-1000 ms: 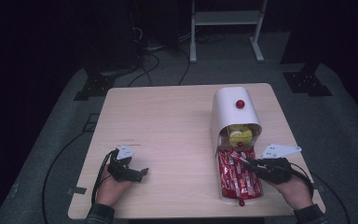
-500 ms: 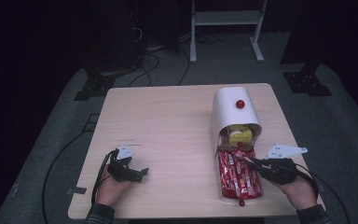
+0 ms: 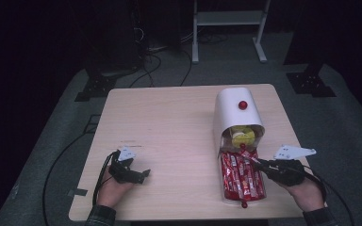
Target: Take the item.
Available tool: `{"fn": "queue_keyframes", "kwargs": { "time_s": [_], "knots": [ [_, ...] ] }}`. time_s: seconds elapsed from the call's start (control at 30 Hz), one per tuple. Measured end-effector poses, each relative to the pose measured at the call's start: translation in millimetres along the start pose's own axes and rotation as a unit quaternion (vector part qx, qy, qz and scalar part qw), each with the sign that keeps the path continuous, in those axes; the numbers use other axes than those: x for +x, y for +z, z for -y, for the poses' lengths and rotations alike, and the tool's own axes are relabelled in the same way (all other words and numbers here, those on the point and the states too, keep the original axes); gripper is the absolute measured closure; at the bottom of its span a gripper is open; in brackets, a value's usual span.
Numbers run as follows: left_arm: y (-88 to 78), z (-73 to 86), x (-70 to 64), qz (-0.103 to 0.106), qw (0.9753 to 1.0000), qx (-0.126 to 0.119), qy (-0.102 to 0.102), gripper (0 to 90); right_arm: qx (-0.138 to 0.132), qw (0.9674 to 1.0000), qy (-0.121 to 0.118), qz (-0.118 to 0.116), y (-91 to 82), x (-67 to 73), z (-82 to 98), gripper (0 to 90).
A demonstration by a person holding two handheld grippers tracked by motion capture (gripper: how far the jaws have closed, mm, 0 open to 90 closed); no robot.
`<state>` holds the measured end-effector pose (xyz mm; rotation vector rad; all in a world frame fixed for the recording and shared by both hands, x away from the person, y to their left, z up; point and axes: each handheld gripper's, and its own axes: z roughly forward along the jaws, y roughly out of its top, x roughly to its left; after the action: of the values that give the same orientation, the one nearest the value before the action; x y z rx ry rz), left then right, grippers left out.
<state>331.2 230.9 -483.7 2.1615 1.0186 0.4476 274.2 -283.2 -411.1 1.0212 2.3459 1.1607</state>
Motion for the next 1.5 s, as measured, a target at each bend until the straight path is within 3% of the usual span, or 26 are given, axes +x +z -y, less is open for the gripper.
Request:
{"fn": "queue_keyframes", "kwargs": {
  "time_s": [1.5],
  "knots": [
    [5.4,-5.4,1.0,0.005,1.0,0.001,0.006,0.0,-0.014,0.9983,0.031,0.047,-28.8,-22.6,17.2,80.0]
  ]
}}
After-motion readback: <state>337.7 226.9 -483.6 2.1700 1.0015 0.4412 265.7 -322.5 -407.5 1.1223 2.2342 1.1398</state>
